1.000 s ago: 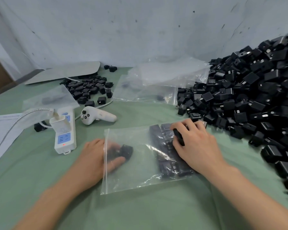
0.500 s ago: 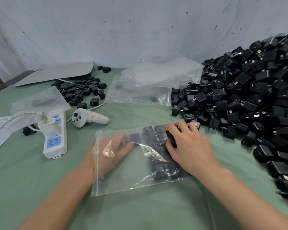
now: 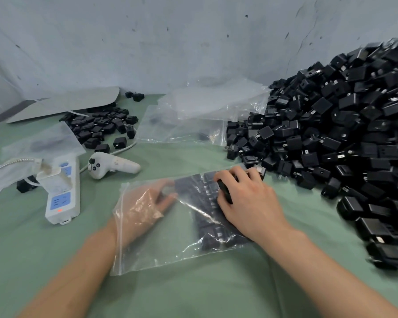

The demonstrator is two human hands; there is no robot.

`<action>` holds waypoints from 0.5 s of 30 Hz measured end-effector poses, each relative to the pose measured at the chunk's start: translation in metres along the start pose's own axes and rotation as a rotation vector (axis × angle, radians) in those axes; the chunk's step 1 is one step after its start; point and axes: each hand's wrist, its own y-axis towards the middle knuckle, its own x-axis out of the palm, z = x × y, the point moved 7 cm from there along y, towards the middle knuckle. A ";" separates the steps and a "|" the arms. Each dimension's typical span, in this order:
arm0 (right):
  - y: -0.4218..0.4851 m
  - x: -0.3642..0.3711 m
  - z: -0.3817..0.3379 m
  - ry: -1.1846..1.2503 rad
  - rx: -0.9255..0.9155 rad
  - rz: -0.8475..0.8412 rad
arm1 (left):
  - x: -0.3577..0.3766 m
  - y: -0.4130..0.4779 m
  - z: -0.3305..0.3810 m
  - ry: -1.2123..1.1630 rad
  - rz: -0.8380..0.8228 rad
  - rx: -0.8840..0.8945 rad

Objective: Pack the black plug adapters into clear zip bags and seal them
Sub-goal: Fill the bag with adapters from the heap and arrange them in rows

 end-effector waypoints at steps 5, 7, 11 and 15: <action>0.003 -0.012 0.004 0.123 0.076 0.002 | -0.011 -0.030 -0.038 -0.052 -0.122 -0.193; 0.005 -0.021 0.011 0.291 0.157 0.025 | -0.029 -0.051 -0.061 -0.018 -0.128 -0.329; 0.011 -0.030 0.008 0.477 0.183 0.003 | -0.094 -0.063 -0.060 -0.096 0.208 -0.451; 0.008 -0.026 -0.017 0.462 0.089 -0.117 | -0.085 -0.041 0.033 -0.380 0.143 -0.210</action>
